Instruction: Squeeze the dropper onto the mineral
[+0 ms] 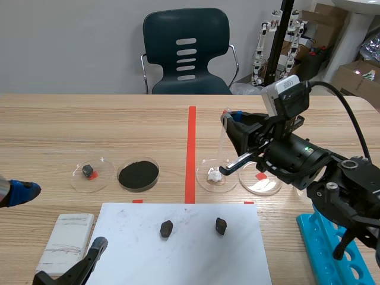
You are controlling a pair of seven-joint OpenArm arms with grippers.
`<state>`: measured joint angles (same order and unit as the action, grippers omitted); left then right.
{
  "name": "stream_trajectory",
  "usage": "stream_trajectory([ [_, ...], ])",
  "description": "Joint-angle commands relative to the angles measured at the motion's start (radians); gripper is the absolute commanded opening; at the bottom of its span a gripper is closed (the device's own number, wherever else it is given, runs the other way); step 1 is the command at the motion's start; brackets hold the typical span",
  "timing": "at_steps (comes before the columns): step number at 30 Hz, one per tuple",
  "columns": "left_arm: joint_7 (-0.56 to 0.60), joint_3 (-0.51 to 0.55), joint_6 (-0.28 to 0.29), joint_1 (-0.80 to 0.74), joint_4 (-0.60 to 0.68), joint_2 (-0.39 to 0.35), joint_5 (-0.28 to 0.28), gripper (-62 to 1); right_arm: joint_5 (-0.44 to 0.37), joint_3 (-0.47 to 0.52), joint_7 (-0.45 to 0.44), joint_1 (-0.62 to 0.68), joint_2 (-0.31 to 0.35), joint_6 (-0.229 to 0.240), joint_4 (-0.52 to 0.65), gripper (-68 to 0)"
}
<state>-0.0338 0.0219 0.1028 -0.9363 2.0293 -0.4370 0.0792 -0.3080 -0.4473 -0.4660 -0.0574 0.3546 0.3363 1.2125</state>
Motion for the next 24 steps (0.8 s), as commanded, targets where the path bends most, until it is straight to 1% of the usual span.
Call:
stream_trajectory([
  [1,0.013,0.001,-0.002,-0.005,0.006,0.006,0.005,1.4,-0.018,0.008,-0.018,-0.023,0.000,0.004,0.012,-66.0],
  [12,0.013,0.001,-0.002,-0.005,0.006,0.006,0.005,1.4,-0.019,0.008,-0.018,-0.023,0.000,0.005,0.012,-66.0],
  [15,0.013,0.001,-0.002,-0.005,0.006,0.006,0.005,1.4,-0.022,0.008,-0.018,-0.023,0.000,0.016,0.012,-66.0],
  [18,0.013,0.001,-0.002,-0.005,0.006,0.006,0.005,1.4,-0.022,0.008,-0.018,-0.023,0.000,0.016,0.012,-66.0],
  [24,0.013,0.001,-0.002,-0.005,0.006,0.006,0.005,1.4,-0.022,0.010,-0.019,-0.015,0.025,0.016,0.042,-66.0],
])
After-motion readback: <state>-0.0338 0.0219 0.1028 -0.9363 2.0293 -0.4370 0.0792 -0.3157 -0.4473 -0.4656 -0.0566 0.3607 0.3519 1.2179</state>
